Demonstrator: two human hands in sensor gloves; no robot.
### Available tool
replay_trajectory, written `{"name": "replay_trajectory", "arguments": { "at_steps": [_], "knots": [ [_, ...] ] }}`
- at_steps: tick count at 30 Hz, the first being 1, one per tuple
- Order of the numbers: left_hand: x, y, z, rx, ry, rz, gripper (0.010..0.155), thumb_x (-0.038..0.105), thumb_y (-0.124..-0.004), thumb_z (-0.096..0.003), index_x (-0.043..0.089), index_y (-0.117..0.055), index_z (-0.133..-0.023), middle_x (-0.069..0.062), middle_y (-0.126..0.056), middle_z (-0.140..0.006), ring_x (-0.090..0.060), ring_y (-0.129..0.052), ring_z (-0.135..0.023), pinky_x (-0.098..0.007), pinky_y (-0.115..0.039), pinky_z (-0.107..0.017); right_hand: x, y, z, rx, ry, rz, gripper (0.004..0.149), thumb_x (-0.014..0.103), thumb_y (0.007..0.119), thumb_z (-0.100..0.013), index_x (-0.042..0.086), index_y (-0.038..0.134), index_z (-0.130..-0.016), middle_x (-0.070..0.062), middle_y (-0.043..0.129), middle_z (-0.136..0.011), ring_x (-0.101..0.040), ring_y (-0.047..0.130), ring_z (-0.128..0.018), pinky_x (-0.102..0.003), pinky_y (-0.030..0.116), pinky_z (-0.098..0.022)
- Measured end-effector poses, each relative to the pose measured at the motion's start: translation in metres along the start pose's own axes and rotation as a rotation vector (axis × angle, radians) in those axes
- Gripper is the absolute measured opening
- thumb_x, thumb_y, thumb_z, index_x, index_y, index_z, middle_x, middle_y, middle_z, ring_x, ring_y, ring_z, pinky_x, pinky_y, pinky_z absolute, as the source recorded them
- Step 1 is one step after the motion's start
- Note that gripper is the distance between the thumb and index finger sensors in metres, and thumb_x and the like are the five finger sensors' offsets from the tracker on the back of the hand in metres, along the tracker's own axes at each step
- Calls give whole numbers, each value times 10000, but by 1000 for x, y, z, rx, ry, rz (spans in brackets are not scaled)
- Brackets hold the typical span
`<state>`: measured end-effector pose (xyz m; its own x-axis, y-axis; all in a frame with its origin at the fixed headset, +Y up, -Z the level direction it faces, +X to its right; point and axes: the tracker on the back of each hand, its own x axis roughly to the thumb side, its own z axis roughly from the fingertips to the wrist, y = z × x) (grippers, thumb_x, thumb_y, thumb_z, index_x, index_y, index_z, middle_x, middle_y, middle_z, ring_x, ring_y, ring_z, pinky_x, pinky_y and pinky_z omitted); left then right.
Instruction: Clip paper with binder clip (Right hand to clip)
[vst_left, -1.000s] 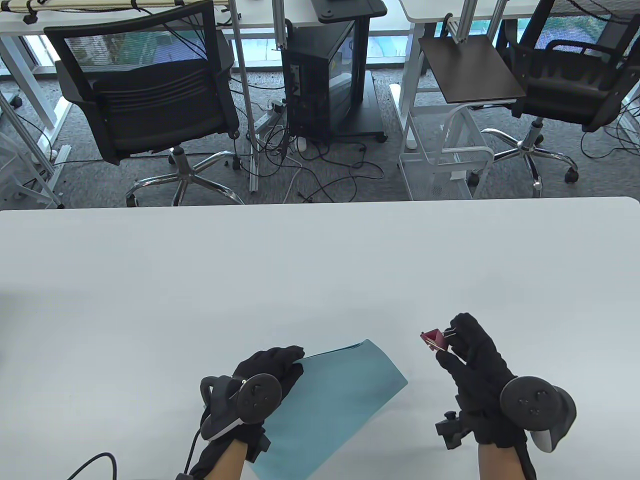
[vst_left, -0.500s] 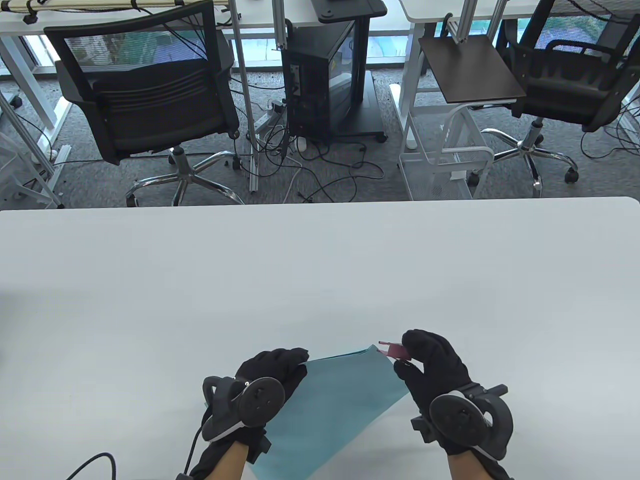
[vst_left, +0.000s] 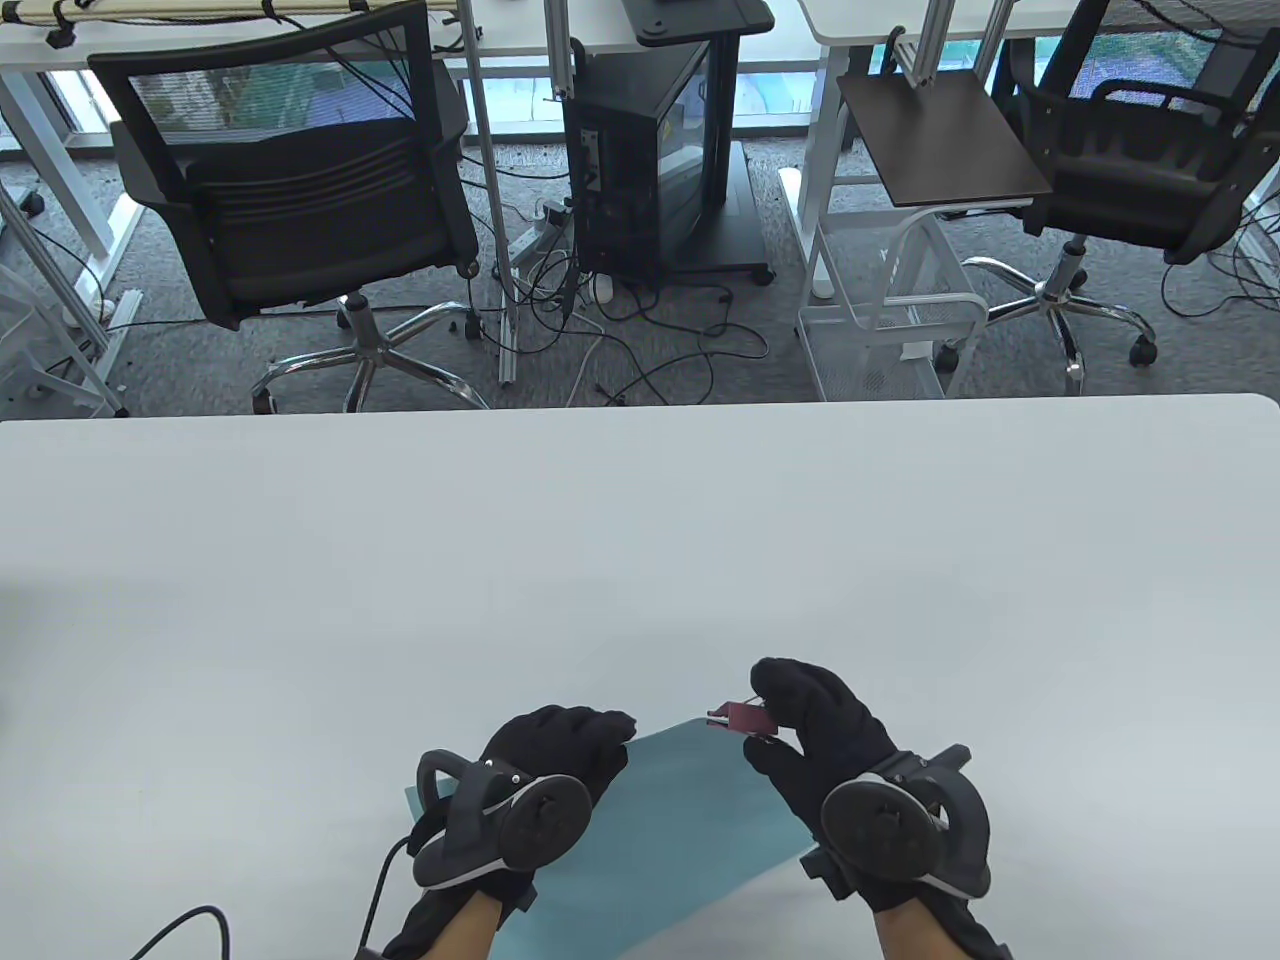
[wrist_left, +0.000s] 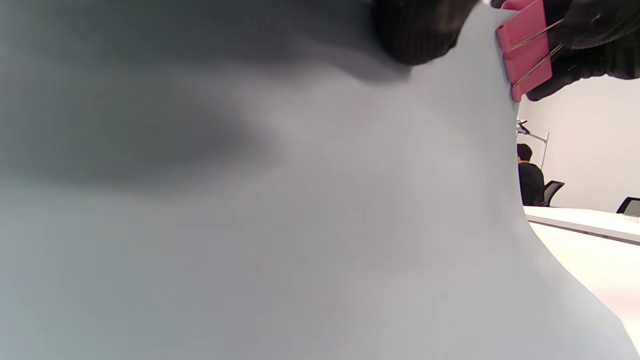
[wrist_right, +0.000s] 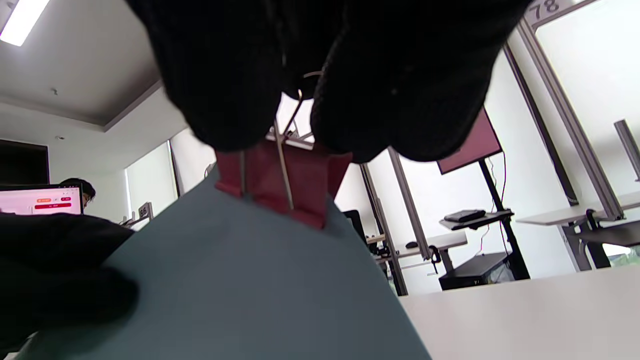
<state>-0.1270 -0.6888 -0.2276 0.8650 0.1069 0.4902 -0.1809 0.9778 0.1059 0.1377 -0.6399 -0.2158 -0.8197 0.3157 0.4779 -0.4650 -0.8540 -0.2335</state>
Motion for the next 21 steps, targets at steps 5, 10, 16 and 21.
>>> {"name": "replay_trajectory", "arguments": {
  "at_steps": [5,10,16,21],
  "knots": [
    [-14,-6,-4,-27,95,247,409,448,-597,-616,305,-748,-969,104,-925,-832,-175,-958,-728,-384,-812,-641,-2,12,-1,-29,-26,5,820,337,763,-562,-64,371,-1161,-480,399,-1116,-639,625,-934,-699,606,-645],
    [-37,-11,-5,-10,281,516,415,425,-580,-637,264,-737,-986,79,-922,-831,-182,-967,-699,-379,-833,-608,-21,22,9,-66,28,195,802,398,624,-615,-50,262,-1173,-447,172,-1140,-707,196,-958,-767,258,-661],
    [-69,-29,-9,39,525,816,421,386,-567,-650,228,-697,-1018,34,-895,-868,-205,-968,-697,-356,-855,-586,-45,40,16,14,113,344,806,422,578,-622,-57,232,-1171,-439,85,-1122,-694,71,-930,-765,160,-631],
    [-93,-52,-19,2,738,921,424,363,-572,-652,200,-696,-1023,7,-897,-867,-201,-993,-665,-338,-878,-558,-60,48,19,61,187,339,818,432,567,-624,-79,235,-1169,-449,71,-1112,-699,48,-916,-771,140,-614]
  ]
}}
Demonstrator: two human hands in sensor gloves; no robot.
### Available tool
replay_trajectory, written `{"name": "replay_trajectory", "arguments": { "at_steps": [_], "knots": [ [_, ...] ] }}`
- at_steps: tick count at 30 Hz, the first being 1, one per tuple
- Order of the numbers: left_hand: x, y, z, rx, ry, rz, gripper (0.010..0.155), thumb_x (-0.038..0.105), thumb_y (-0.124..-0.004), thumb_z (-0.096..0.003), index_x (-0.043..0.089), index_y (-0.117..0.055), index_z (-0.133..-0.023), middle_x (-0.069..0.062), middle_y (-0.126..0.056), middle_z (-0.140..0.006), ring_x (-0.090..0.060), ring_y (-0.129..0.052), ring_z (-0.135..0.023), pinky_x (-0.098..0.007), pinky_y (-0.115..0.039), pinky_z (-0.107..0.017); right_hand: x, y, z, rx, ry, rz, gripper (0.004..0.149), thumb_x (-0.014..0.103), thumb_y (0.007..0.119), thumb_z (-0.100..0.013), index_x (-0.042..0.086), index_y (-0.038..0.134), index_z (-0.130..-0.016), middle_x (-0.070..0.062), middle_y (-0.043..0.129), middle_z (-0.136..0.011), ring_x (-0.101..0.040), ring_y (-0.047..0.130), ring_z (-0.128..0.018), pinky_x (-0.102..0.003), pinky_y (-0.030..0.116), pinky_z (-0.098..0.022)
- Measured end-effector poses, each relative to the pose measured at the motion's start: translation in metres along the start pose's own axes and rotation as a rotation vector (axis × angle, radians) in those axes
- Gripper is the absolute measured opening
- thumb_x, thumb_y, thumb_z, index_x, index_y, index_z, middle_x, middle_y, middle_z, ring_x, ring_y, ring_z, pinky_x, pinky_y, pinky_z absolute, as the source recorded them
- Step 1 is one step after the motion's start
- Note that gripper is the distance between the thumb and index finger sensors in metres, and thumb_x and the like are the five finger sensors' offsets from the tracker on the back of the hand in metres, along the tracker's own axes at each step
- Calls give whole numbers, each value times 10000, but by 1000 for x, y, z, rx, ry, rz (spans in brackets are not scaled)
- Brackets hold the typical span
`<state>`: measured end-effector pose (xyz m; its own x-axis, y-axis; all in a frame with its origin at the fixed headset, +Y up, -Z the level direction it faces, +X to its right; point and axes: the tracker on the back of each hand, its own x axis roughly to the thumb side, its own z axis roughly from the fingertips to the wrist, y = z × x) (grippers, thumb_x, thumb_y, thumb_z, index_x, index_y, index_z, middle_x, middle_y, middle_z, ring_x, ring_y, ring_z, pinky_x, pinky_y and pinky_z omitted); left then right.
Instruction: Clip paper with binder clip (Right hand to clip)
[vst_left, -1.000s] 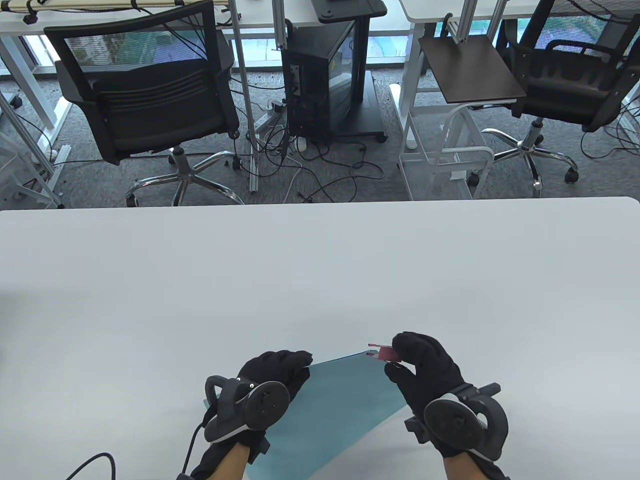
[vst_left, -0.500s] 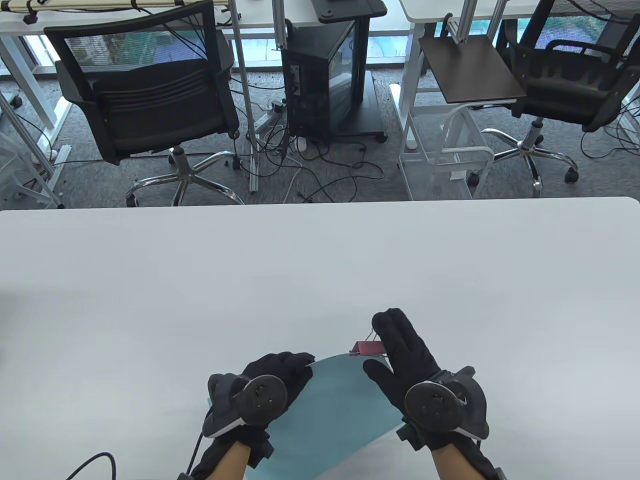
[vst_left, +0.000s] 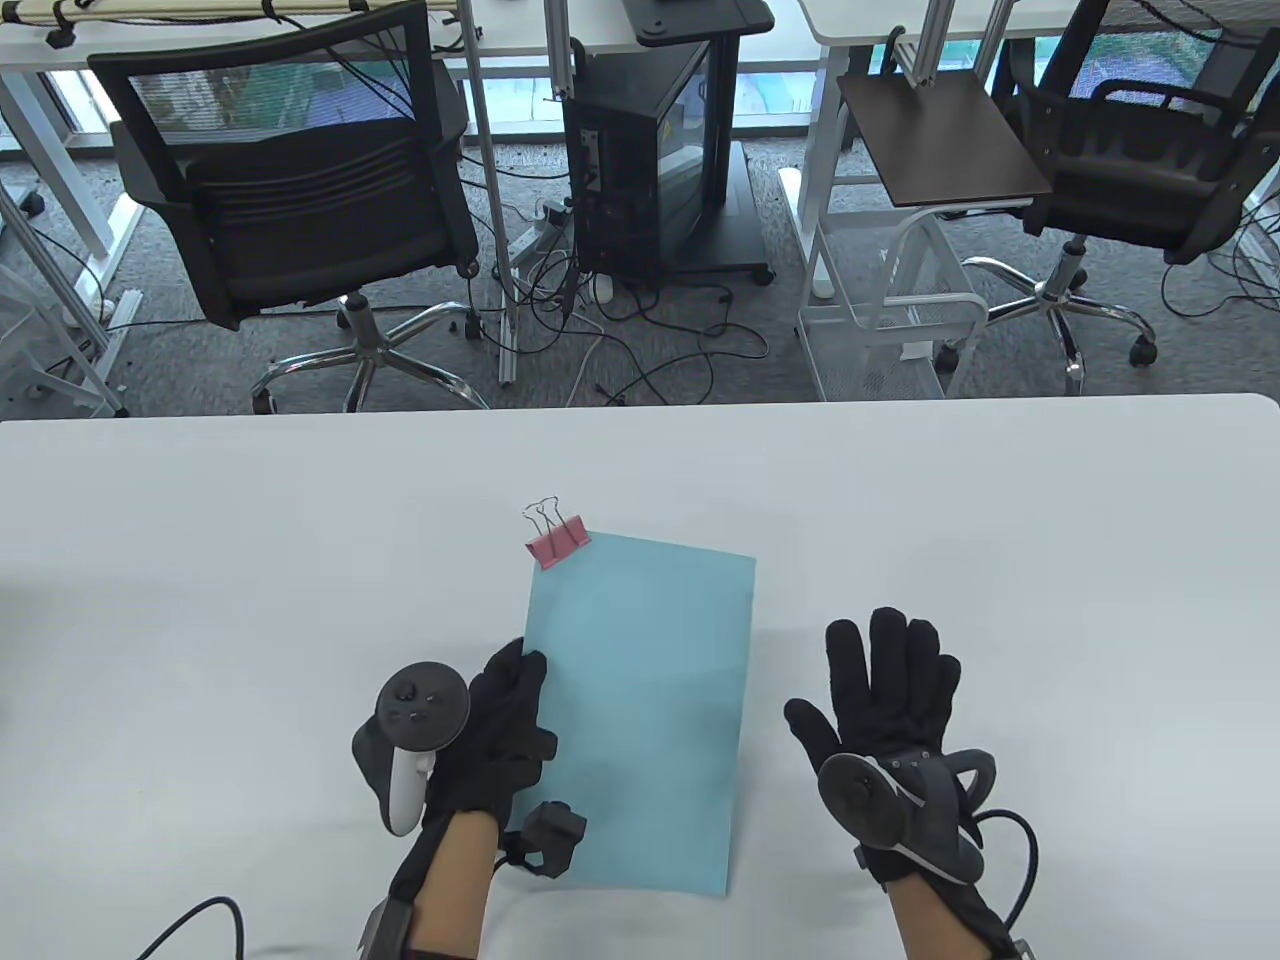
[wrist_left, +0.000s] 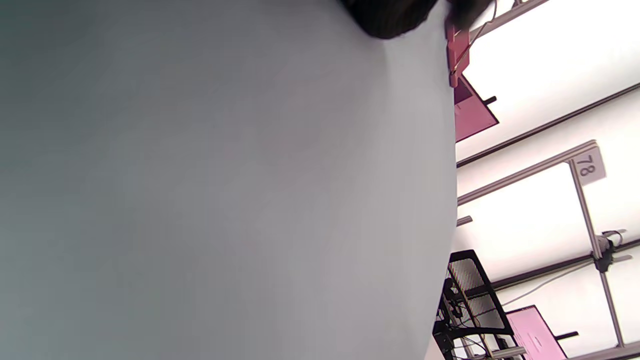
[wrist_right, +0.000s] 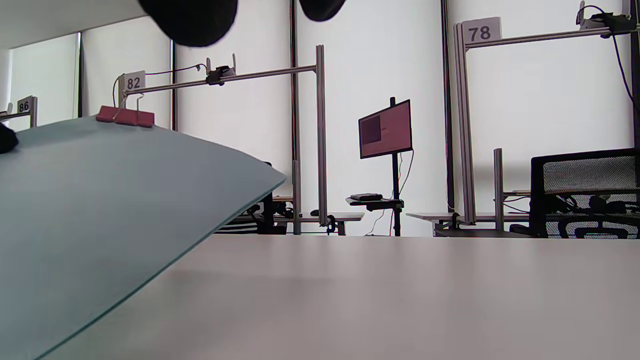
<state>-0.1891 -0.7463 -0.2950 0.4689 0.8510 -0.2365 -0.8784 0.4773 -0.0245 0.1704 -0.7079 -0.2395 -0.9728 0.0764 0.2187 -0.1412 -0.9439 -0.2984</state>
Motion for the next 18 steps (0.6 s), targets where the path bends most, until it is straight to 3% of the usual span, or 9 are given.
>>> {"name": "replay_trajectory", "arguments": {
  "at_steps": [11,18],
  "knots": [
    [-13,-1,-33,47,232,-142,443,362,-624,-648,141,-735,-1017,-21,-943,-834,-199,-1040,-610,-323,-910,-515,-10,10,-1,41,50,-41,811,436,565,-624,-83,265,-1170,-460,90,-1112,-707,62,-914,-777,145,-607],
    [-16,-3,-36,70,290,-245,508,344,-634,-651,81,-651,-1085,-106,-891,-942,-303,-1011,-714,-390,-866,-597,-11,9,0,56,56,-57,811,435,571,-623,-88,278,-1168,-462,115,-1115,-709,82,-918,-778,156,-606]
  ]
}}
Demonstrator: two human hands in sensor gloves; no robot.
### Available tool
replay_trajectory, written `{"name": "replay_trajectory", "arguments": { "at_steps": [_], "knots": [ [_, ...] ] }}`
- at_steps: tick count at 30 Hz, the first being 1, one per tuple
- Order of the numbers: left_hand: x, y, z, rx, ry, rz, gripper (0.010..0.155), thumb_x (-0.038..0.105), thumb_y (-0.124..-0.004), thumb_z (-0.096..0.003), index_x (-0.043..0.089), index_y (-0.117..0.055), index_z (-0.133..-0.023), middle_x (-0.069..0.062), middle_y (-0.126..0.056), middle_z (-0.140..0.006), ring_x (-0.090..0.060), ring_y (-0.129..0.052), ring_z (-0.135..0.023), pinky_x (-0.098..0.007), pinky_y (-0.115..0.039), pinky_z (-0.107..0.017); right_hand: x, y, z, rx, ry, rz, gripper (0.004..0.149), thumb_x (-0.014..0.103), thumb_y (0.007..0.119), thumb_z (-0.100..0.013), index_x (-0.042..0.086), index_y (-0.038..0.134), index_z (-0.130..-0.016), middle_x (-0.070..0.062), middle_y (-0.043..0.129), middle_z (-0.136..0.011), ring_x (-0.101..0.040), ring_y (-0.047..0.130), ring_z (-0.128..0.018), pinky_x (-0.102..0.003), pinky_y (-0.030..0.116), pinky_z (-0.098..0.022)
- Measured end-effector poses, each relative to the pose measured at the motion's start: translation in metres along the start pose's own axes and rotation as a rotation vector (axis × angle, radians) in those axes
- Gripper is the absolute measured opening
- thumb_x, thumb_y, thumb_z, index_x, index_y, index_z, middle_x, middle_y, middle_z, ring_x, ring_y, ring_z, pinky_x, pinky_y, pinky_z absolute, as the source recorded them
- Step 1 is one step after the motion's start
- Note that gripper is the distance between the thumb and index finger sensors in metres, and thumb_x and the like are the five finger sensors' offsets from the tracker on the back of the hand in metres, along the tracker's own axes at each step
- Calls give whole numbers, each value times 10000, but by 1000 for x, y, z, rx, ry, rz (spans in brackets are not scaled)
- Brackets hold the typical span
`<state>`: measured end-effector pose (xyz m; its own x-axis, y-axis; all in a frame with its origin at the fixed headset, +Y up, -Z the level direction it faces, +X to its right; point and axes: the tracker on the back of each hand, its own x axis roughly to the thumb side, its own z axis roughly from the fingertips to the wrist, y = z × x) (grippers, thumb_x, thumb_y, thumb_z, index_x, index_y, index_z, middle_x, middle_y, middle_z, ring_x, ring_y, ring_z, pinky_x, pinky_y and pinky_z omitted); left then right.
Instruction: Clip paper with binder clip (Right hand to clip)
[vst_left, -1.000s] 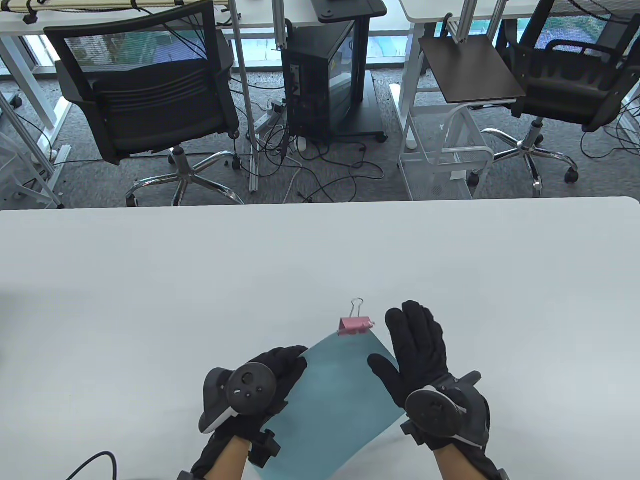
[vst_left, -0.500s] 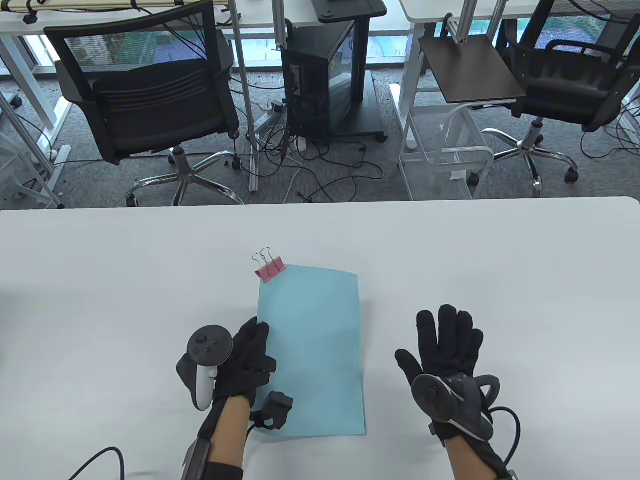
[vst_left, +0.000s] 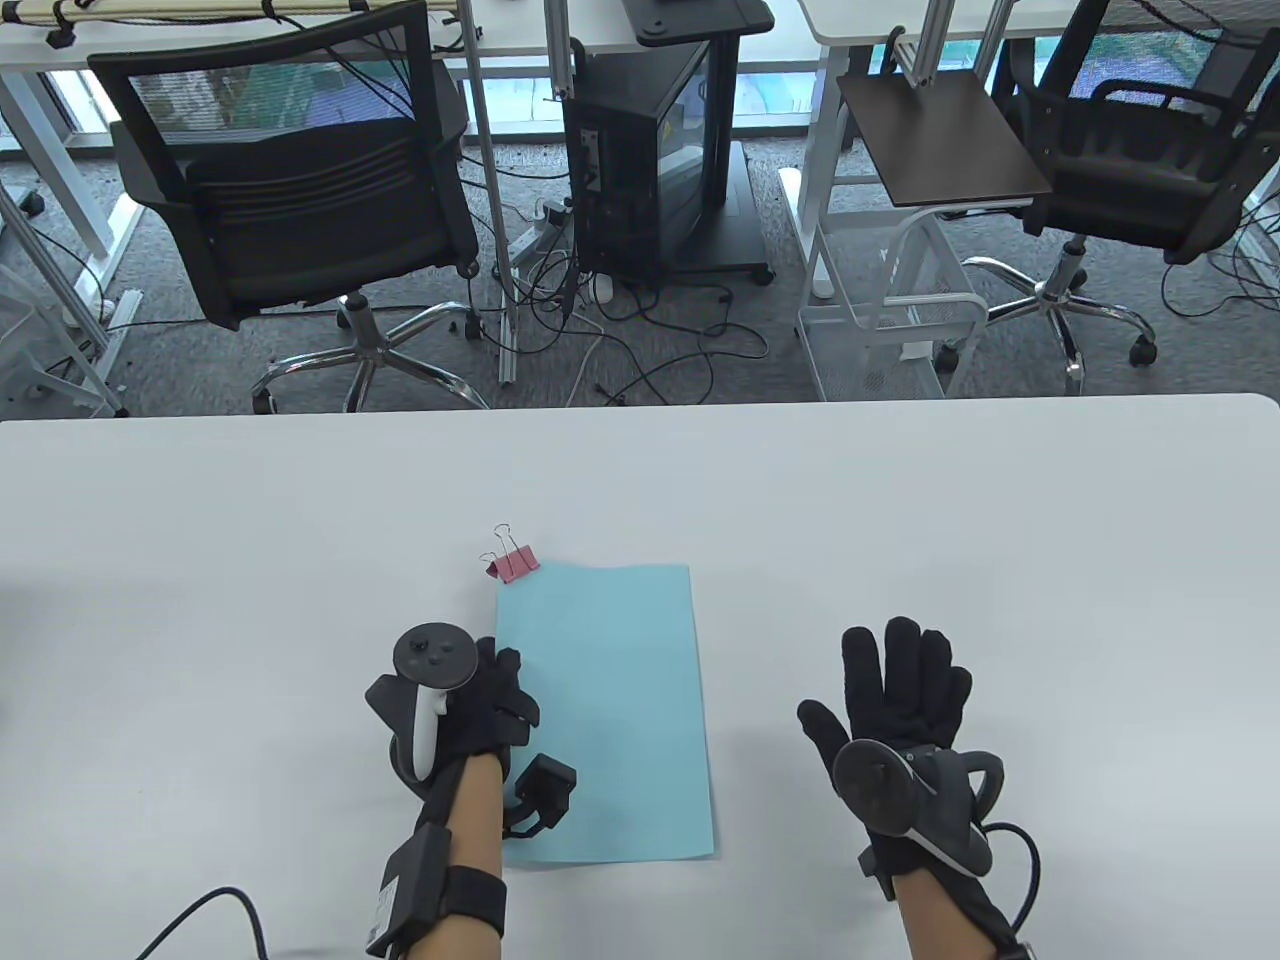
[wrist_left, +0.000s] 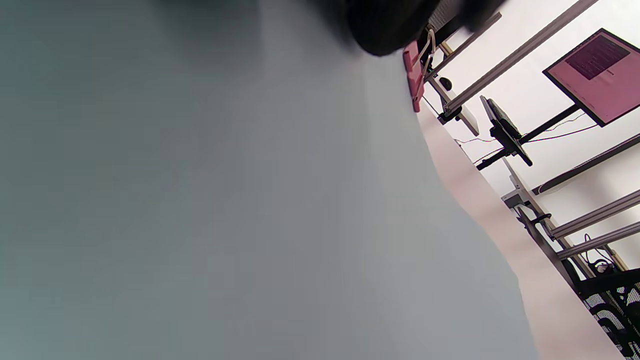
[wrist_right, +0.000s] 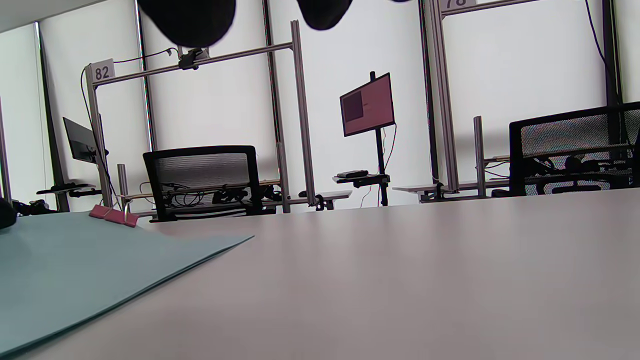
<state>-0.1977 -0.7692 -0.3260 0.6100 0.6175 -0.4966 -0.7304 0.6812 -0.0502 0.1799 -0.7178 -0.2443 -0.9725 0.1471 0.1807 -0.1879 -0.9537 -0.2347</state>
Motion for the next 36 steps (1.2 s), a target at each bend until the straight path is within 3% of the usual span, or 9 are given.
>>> {"name": "replay_trajectory", "arguments": {
  "at_steps": [5,9,12,15,17,19,23,26,36],
  "knots": [
    [10,13,16,13,-71,-146,683,488,-592,-649,70,-459,-1173,-251,-607,-1160,-476,-767,-960,-559,-689,-718,-1,-1,0,-1,3,-4,810,434,575,-622,-89,283,-1167,-460,121,-1117,-709,87,-919,-777,158,-607],
    [37,35,51,159,-325,-346,771,608,-547,-622,135,-364,-1202,-245,-460,-1232,-514,-604,-1064,-617,-610,-750,-2,-3,1,-16,2,0,811,434,576,-622,-90,283,-1167,-463,122,-1116,-710,89,-919,-779,160,-606],
    [54,49,88,327,-541,-460,776,631,-509,-618,171,-312,-1210,-227,-408,-1255,-514,-536,-1099,-642,-556,-771,-2,-6,2,-31,3,9,812,435,577,-622,-92,284,-1166,-466,125,-1114,-716,95,-916,-783,164,-603],
    [59,50,117,419,-729,-537,739,600,-479,-624,192,-273,-1204,-186,-352,-1270,-485,-446,-1134,-614,-478,-813,-3,-9,3,-49,4,18,816,437,577,-621,-92,278,-1166,-481,124,-1108,-732,103,-909,-801,169,-591],
    [55,44,128,469,-784,-616,696,562,-465,-631,207,-269,-1197,-161,-340,-1274,-467,-404,-1146,-607,-424,-825,-3,-10,4,-55,4,20,828,441,576,-621,-89,244,-1164,-486,118,-1106,-736,96,-906,-818,162,-574],
    [47,36,130,506,-780,-703,692,558,-457,-631,222,-249,-1198,-135,-324,-1286,-450,-377,-1161,-607,-386,-824,-4,-11,4,-56,5,24,837,445,574,-621,-83,217,-1164,-491,101,-1101,-736,79,-902,-818,142,-566],
    [22,14,115,351,-655,-826,744,595,-426,-621,195,-183,-1199,-155,-221,-1287,-477,-279,-1158,-618,-302,-816,-6,-6,5,-22,5,33,837,447,573,-621,-82,219,-1165,-486,84,-1100,-728,59,-900,-801,129,-576],
    [7,7,106,245,-578,-825,787,622,-409,-611,163,-155,-1198,-199,-146,-1270,-508,-227,-1137,-640,-277,-805,-7,0,5,-11,19,28,844,440,574,-622,-96,202,-1158,-481,78,-1098,-721,50,-899,-790,116,-574],
    [-5,6,98,268,-566,-796,780,629,-423,-607,179,-192,-1200,-199,-190,-1271,-504,-265,-1137,-639,-302,-805,-4,2,8,-14,12,25,835,433,577,-621,-102,221,-1154,-476,94,-1099,-717,66,-903,-787,126,-577]
  ]
}}
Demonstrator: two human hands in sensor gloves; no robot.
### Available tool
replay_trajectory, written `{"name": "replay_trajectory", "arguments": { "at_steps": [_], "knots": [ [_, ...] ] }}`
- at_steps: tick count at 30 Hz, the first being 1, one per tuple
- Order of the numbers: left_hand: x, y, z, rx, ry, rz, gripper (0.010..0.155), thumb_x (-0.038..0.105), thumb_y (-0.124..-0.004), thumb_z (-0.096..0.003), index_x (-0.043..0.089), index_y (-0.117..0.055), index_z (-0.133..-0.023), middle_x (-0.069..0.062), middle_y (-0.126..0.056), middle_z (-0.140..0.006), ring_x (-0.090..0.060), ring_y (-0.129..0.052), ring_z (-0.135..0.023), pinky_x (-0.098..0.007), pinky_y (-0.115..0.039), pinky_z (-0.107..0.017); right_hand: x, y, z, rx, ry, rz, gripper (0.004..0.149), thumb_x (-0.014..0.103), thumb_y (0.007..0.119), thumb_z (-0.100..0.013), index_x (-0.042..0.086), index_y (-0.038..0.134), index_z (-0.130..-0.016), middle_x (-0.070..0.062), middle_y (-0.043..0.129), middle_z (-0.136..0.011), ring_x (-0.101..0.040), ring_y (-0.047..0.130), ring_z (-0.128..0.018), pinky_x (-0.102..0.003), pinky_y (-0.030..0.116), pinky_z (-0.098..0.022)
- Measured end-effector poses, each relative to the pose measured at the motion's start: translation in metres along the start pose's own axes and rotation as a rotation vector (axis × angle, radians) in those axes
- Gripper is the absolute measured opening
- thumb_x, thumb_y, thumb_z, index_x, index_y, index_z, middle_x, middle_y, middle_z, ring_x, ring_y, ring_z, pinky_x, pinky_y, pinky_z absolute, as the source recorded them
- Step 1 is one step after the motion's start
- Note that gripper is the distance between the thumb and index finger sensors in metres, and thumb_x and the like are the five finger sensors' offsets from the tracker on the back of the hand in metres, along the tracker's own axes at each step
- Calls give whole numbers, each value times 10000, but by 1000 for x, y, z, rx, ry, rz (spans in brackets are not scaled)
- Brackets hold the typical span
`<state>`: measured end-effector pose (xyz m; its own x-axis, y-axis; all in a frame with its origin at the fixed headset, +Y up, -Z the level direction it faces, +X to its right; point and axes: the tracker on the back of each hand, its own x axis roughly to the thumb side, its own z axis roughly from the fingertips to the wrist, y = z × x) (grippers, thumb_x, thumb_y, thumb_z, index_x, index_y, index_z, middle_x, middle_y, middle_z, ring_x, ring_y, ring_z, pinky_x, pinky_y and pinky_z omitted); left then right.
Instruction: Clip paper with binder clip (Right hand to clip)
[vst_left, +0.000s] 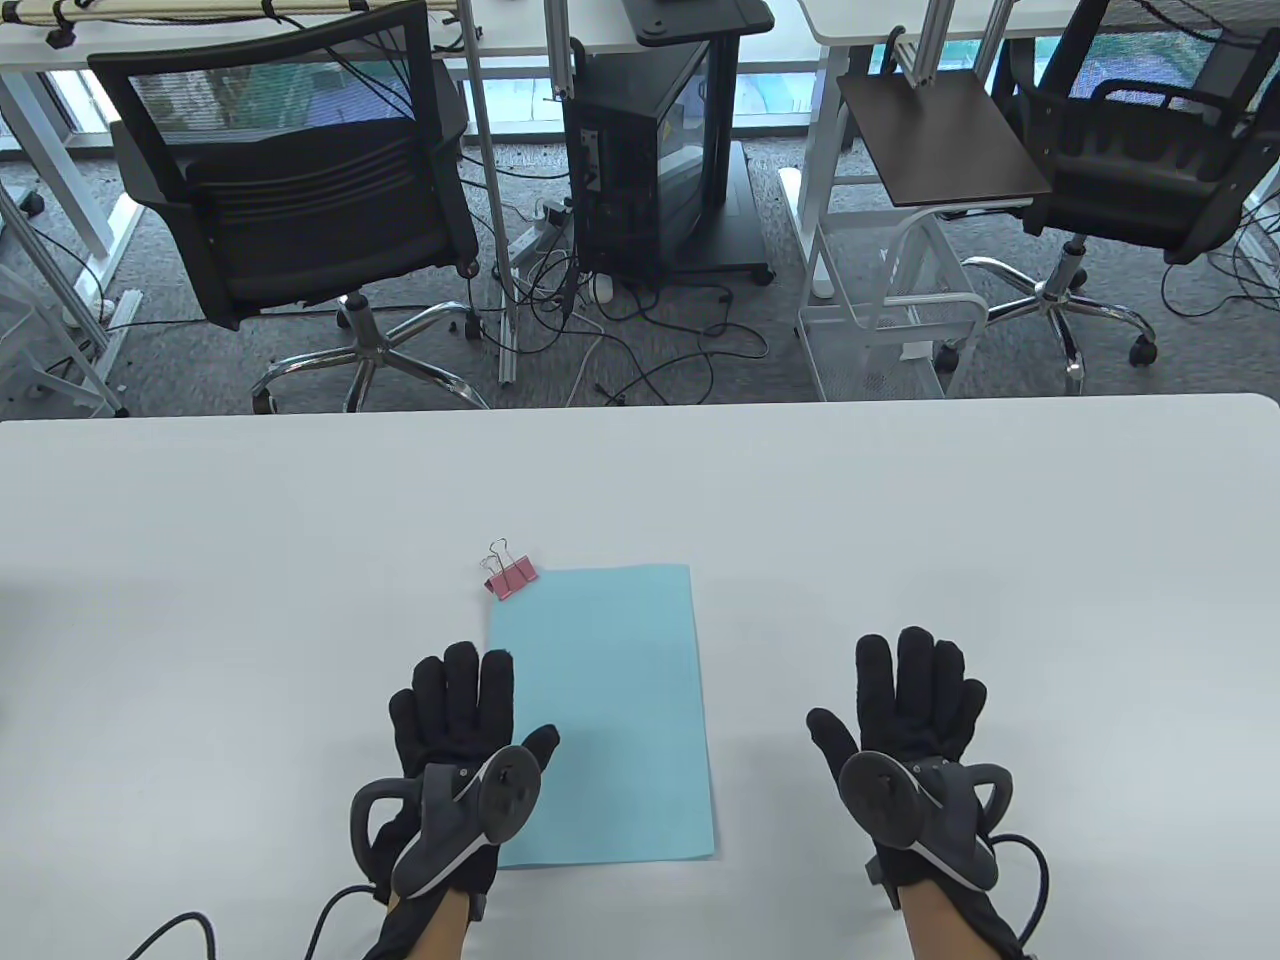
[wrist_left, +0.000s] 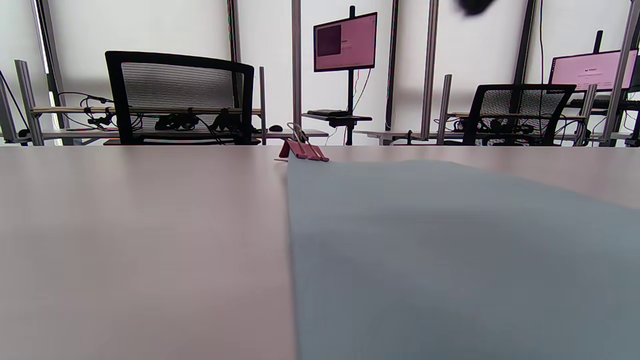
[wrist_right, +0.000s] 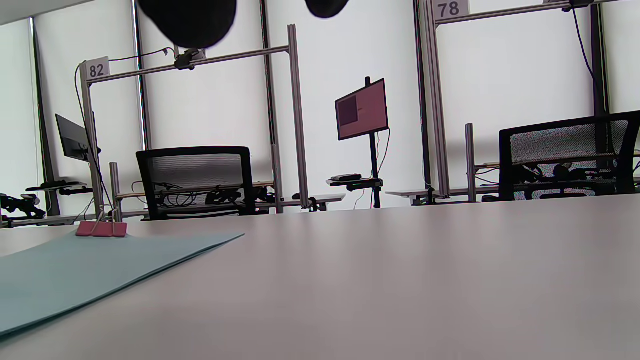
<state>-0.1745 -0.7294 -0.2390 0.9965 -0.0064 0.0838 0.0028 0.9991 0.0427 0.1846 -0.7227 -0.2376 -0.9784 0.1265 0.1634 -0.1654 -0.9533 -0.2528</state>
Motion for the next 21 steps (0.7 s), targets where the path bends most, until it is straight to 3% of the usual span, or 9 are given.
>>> {"name": "replay_trajectory", "arguments": {
  "at_steps": [21],
  "knots": [
    [2,-5,-2,-27,-11,1,773,626,-432,-607,182,-207,-1200,-192,-206,-1270,-502,-274,-1136,-639,-299,-804,1,1,0,21,0,-18,827,427,580,-621,-106,240,-1153,-479,122,-1102,-725,94,-905,-794,143,-575]
  ]
}}
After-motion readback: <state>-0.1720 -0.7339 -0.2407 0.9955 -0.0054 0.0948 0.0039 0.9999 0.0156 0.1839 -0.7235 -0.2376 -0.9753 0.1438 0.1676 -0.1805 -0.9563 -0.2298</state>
